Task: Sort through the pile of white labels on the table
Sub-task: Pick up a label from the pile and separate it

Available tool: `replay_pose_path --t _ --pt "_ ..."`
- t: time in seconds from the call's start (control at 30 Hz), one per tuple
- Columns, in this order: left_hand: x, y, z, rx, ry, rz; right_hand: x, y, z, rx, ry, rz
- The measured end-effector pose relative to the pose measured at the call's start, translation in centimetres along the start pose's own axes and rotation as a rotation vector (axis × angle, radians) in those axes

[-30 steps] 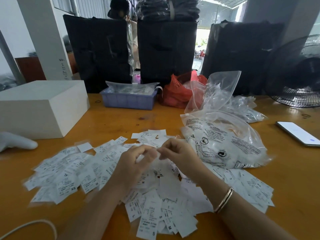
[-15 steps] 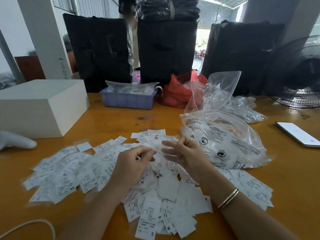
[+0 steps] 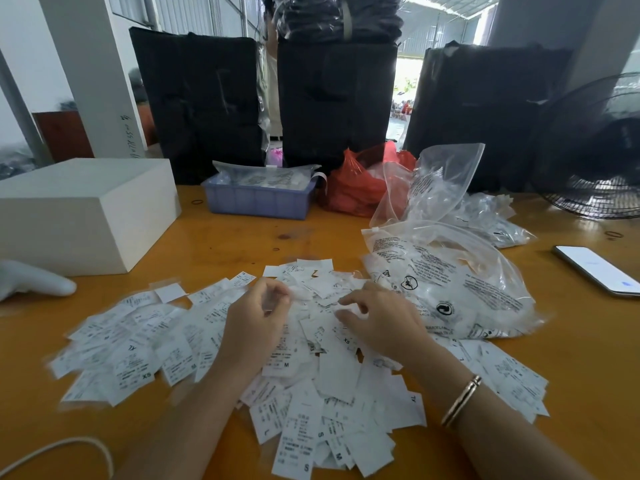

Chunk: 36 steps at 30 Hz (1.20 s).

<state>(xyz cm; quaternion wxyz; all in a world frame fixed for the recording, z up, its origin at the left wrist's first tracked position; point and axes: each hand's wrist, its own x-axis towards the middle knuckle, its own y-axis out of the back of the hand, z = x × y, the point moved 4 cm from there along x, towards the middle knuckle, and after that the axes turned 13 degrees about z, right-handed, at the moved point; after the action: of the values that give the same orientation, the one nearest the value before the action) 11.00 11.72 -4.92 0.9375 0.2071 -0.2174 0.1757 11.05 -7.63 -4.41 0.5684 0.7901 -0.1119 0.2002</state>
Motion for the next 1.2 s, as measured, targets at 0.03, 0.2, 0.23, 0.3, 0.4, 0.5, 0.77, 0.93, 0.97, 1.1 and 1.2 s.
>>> replay_pose_path --t 0.03,0.2,0.23,0.3,0.4,0.5,0.77,0.93,0.97,1.1,1.2 --pt "0.0 0.0 0.0 -0.003 0.006 0.004 -0.1 -0.2 0.0 -0.065 0.005 -0.041" --pt "0.1 0.2 -0.1 -0.03 0.065 -0.015 0.3 -1.4 0.9 -0.048 -0.044 -0.198" --pt "0.1 0.3 -0.2 -0.041 0.069 -0.008 0.5 -1.6 1.1 -0.015 -0.063 -0.222" --pt "0.0 0.3 -0.1 -0.063 0.066 0.005 0.9 -1.7 1.4 0.065 -0.099 -0.246" --pt "-0.1 0.2 0.2 -0.098 0.062 -0.002 1.3 -1.6 1.2 0.241 -0.127 -0.104" --pt "0.0 0.3 0.5 -0.142 0.074 -0.031 1.5 -0.9 1.1 0.463 -0.207 0.132" --pt "0.3 0.2 0.5 -0.213 0.16 -0.051 0.4 -1.3 0.7 1.111 -0.463 0.211" --pt "0.1 0.1 0.6 -0.15 0.066 -0.061 0.1 -0.8 -0.5 0.829 -0.243 0.265" --pt "0.0 0.1 0.6 -0.134 0.031 -0.066 0.0 -0.7 -1.0 0.787 -0.178 0.23" --pt "-0.1 -0.1 0.8 -0.123 -0.008 -0.097 -0.3 -0.8 -2.5 0.799 -0.044 0.06" --pt "-0.1 -0.2 0.8 -0.196 0.082 -0.136 0.0 -0.7 -2.4 0.83 -0.101 0.175"
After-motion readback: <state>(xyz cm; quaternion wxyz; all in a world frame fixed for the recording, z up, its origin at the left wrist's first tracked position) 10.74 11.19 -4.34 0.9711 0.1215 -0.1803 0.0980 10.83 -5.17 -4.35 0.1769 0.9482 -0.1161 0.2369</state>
